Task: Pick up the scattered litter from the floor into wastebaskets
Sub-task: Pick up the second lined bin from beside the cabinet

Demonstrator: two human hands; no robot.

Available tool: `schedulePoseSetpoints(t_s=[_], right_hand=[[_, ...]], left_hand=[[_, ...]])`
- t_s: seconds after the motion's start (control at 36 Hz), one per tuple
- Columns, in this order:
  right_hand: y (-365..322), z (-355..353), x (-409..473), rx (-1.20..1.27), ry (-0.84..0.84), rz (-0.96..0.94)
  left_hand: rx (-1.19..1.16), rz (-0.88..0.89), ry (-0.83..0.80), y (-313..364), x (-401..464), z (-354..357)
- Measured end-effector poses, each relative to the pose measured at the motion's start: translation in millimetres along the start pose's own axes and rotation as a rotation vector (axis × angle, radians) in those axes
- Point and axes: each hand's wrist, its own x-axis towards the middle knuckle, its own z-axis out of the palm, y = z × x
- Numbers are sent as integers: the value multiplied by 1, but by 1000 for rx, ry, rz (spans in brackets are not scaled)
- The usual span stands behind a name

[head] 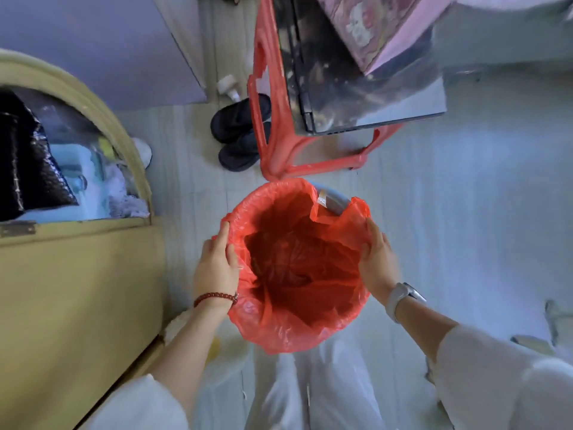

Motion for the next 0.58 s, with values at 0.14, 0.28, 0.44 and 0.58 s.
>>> schedulePoseSetpoints(t_s=[0.14, 0.28, 0.44, 0.58], right_hand=[[25, -84, -68, 42, 178, 56], [75, -143, -132, 109, 352, 246], [155, -181, -199, 252, 531, 426], [228, -208, -244, 394, 623, 644]], left_hand=[[-68, 176, -39, 85, -45, -36], [-51, 414, -149, 169, -88, -45], [96, 686, -341, 269, -141, -23], [232, 887, -424, 349, -199, 26]])
